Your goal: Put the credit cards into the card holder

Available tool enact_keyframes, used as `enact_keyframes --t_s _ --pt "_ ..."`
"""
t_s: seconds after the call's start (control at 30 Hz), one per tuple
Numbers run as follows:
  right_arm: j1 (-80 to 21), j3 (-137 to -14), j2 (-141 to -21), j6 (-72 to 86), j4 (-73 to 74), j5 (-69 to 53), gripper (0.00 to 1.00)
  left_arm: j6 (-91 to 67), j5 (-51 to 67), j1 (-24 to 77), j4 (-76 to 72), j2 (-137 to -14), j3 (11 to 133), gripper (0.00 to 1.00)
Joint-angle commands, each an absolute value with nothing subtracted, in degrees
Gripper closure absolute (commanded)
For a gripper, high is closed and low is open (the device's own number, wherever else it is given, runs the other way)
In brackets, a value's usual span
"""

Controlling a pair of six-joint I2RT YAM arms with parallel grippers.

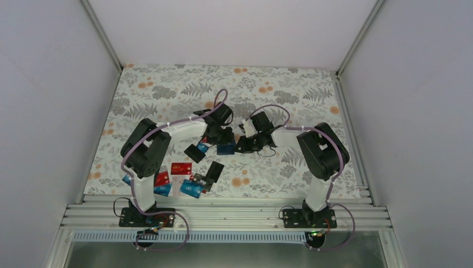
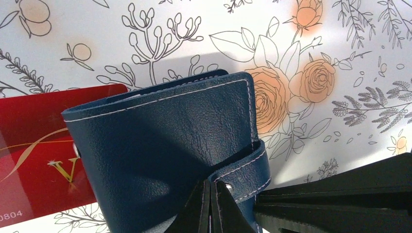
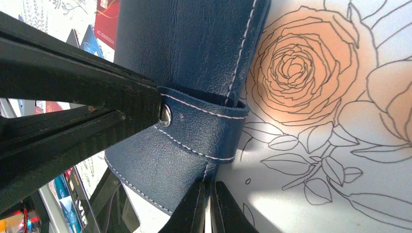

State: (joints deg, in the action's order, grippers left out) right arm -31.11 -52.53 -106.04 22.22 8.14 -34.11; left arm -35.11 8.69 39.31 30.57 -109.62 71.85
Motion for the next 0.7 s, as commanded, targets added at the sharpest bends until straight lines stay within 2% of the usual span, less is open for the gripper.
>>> enact_keyframes --t_s 0.0,0.3,0.5,0.67 --pt "-31.62 -52.03 -108.51 21.00 11.30 -30.71 0.93 -33.75 8.17 39.25 32.65 -114.84 71.49 0.98" --pt "-31.62 -52.13 -108.30 21.08 10.82 -31.38 0.93 -31.58 5.90 39.22 36.99 -119.42 75.53 0.98" --pt "-31.54 -53.53 -105.26 20.83 13.35 -30.71 0.92 -31.82 6.49 39.22 35.12 -115.10 75.43 0.97" --pt "-31.50 -55.42 -99.04 21.51 16.27 -29.11 0.84 -31.07 5.56 39.00 35.12 -110.68 77.00 0.88"
